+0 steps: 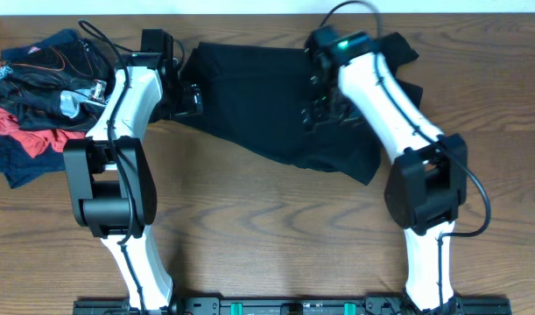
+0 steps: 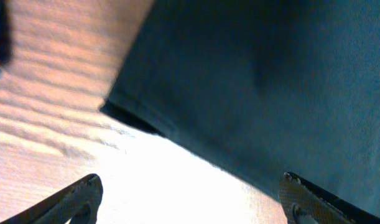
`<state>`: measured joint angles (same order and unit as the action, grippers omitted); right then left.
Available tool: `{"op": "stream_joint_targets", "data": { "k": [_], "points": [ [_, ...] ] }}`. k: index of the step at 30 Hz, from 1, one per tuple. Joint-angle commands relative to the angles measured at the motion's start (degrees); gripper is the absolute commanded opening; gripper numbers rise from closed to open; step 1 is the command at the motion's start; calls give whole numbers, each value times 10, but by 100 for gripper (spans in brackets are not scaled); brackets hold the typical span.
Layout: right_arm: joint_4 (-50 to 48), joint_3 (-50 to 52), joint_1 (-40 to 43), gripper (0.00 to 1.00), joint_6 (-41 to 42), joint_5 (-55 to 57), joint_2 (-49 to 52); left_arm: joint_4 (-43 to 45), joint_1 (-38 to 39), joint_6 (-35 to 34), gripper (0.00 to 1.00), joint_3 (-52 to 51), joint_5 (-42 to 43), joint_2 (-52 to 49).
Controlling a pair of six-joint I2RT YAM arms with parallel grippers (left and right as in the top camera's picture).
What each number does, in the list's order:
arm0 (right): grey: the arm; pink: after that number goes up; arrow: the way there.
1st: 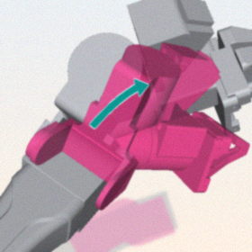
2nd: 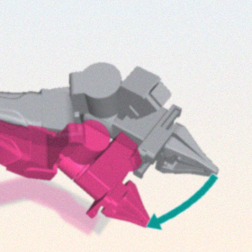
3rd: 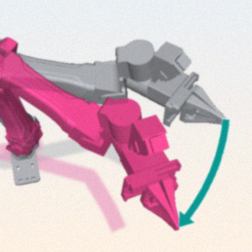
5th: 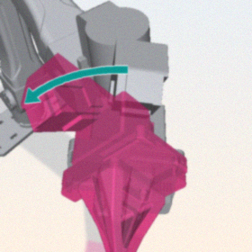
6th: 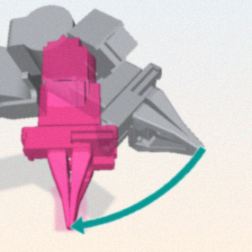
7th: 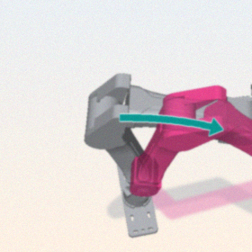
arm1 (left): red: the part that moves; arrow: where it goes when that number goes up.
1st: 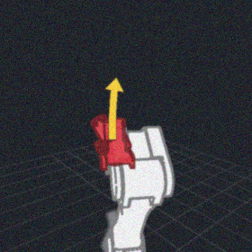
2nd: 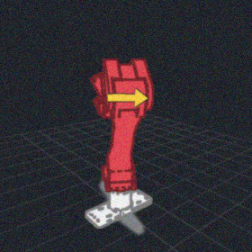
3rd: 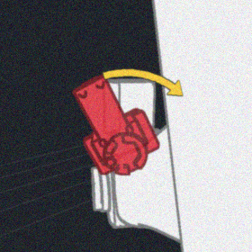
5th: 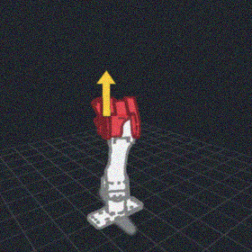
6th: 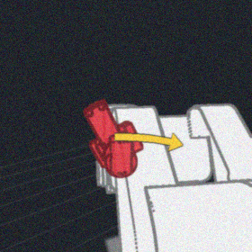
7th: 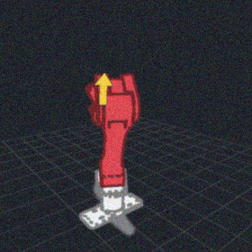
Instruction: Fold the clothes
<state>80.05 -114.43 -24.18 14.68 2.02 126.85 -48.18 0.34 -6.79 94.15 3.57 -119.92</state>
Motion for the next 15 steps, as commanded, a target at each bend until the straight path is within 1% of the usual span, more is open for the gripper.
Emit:
{"op": "stream_joint_targets", "data": {
  "k": [1, 3, 5, 6, 8, 10, 15],
  "points": [
    [2, 9, -19, 99, 15, -35, -6, -4, 3, 12, 91, 0, 16, -3],
    [8, 9, -30, 99, 16, -56, -6, -4, 3, 12, 91, 0, 16, -3],
    [17, 9, -41, 96, 16, -79, -6, -4, 3, 12, 91, 0, 16, -3],
    [22, 9, -46, 95, 16, -89, -6, -4, 3, 12, 89, 0, 16, -3],
    [40, 10, -62, 84, 16, -100, -6, -2, 3, 15, 87, 0, 16, -3],
    [59, 10, -77, 79, 19, -91, -6, 2, 3, 21, 87, 0, 16, -3],
    [75, 25, -113, 79, 40, -44, -16, 3, 3, 21, 87, 0, 16, -3]
  ]
}}
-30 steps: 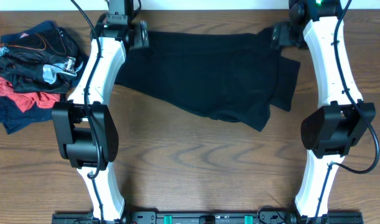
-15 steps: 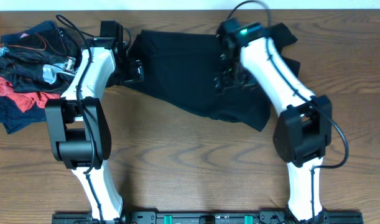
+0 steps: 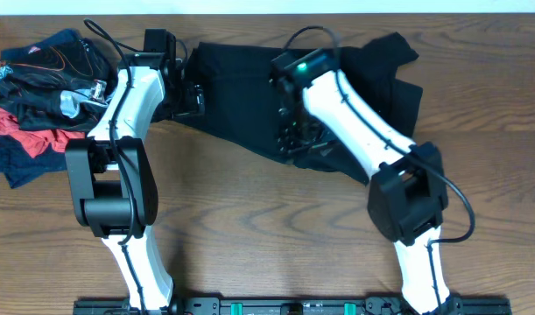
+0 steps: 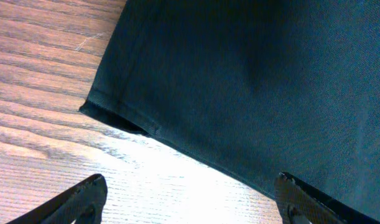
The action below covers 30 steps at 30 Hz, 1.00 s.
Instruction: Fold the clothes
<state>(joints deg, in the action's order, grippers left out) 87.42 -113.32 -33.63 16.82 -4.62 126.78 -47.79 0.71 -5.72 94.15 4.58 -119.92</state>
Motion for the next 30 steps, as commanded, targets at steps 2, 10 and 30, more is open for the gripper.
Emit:
{"op": "stream_joint_targets", "data": {
  "k": [2, 10, 30],
  "points": [
    [-13, 37, -26, 79, 18, 22, -31, -1, 0, 14, 87, 0, 6, -3],
    [-148, 243, 20, 80, 37, 23, -154, 3, 0, 16, 88, 0, 6, -3],
    [-324, 429, 84, 77, -16, -34, -188, 3, 0, 16, 88, 0, 6, -3]
  ]
}}
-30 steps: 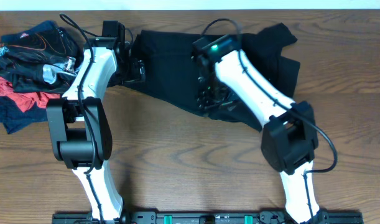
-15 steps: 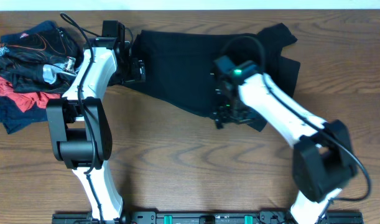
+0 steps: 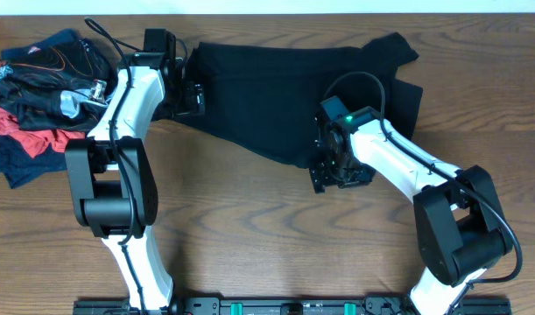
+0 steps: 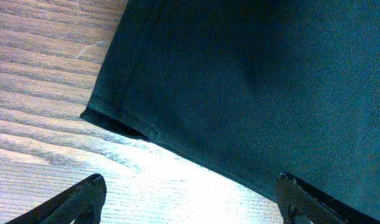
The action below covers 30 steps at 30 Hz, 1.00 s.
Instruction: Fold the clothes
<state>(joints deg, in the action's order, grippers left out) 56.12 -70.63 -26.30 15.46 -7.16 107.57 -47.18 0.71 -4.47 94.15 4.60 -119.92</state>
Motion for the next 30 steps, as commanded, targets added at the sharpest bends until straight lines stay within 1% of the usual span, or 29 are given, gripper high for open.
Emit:
{"op": "stream_joint_targets", "data": {
  "k": [1, 7, 16, 22, 25, 27, 28, 30],
  "points": [
    [-22, 2, 15, 77, -2, -8, 4, -3, 0, 4, 88, 0, 6, -3],
    [-52, 2, 40, 77, -2, -9, 17, -3, 0, 4, 88, 0, 6, -3],
    [-59, 2, 42, 71, -7, -28, 94, -1, 0, 4, 88, 0, 6, -3],
    [-90, 1, 43, 66, 13, -28, 97, -1, 0, 3, 88, 0, 6, -3],
    [-101, 1, 47, 55, 21, -27, 97, -1, 0, 3, 88, 0, 6, -3],
    [-105, 1, 47, 51, 30, -21, 97, -1, 0, 4, 88, 0, 6, -3],
    [-106, 1, 47, 43, 30, -20, 97, -1, 0, 4, 88, 0, 6, -3],
    [-107, 1, 47, 25, 39, -16, 97, -1, 0, 4, 88, 0, 6, -3]
  ]
}}
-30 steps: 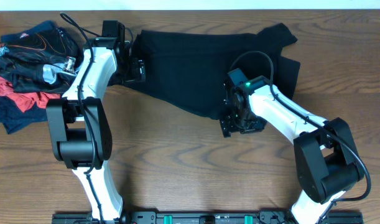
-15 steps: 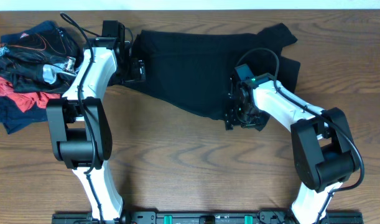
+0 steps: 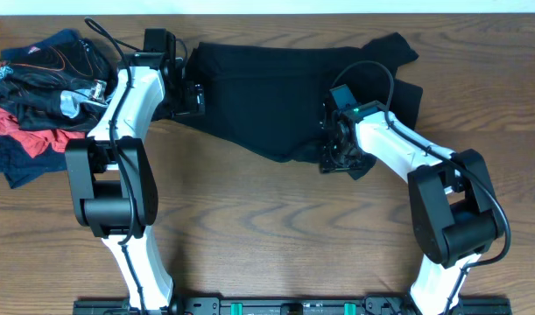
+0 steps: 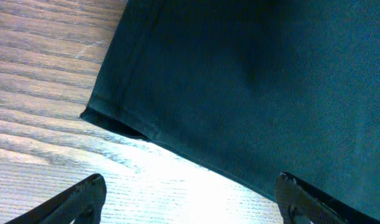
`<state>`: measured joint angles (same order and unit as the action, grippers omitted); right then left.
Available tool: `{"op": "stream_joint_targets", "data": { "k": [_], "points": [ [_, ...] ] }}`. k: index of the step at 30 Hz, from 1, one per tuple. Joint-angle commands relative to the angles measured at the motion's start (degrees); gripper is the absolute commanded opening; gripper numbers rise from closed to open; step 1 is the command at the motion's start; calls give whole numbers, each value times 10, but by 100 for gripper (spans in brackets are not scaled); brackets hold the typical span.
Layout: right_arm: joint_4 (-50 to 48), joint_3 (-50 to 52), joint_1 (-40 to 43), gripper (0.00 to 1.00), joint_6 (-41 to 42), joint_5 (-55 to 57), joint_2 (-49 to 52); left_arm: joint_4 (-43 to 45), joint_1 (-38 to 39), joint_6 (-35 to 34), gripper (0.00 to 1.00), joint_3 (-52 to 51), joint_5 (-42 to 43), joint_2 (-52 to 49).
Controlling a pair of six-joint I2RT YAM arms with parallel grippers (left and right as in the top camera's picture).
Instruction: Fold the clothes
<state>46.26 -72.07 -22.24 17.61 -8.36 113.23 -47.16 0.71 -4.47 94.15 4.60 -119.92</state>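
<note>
A black garment (image 3: 267,96) lies spread across the far middle of the table. My left gripper (image 3: 190,98) sits at its left edge. In the left wrist view it (image 4: 190,190) is wide open just off the garment's (image 4: 252,81) hemmed corner, with bare wood between the fingertips (image 4: 90,190). My right gripper (image 3: 335,156) is down at the garment's lower right edge, next to a small dark flap. The overhead view does not show how its jaws stand.
A pile of dark and red clothes (image 3: 31,96) lies at the far left of the wooden table (image 3: 249,236), close behind the left arm. The right arm's cable arcs over the garment's right part.
My right gripper has shifted slightly away from me and to the right, further onto the garment's lower right edge. The left gripper and the garment's left hem have not moved.
My right gripper was over the garment's upper middle, then over its lower middle, then at the lower edge beside bare wood, and is now just onto that edge. The garment's lower right flap has become smaller. My left gripper stayed open by the left hem.
</note>
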Motion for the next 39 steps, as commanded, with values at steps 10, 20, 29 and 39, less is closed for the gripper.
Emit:
{"op": "stream_joint_targets", "data": {
  "k": [10, 20, 29, 39],
  "points": [
    [8, 16, 9, 1, 39, 19, 41, -1, 0, 4, 88, 0, 6, -3],
    [64, 16, -7, 2, 38, 49, -31, -2, 0, 4, 37, 0, 5, -3],
    [169, 16, -21, 1, 82, 63, -163, -2, 0, 4, 35, 0, 6, -3],
    [292, 17, -26, 1, 80, 43, -177, -6, 0, 4, 35, 0, 6, -3]
  ]
}}
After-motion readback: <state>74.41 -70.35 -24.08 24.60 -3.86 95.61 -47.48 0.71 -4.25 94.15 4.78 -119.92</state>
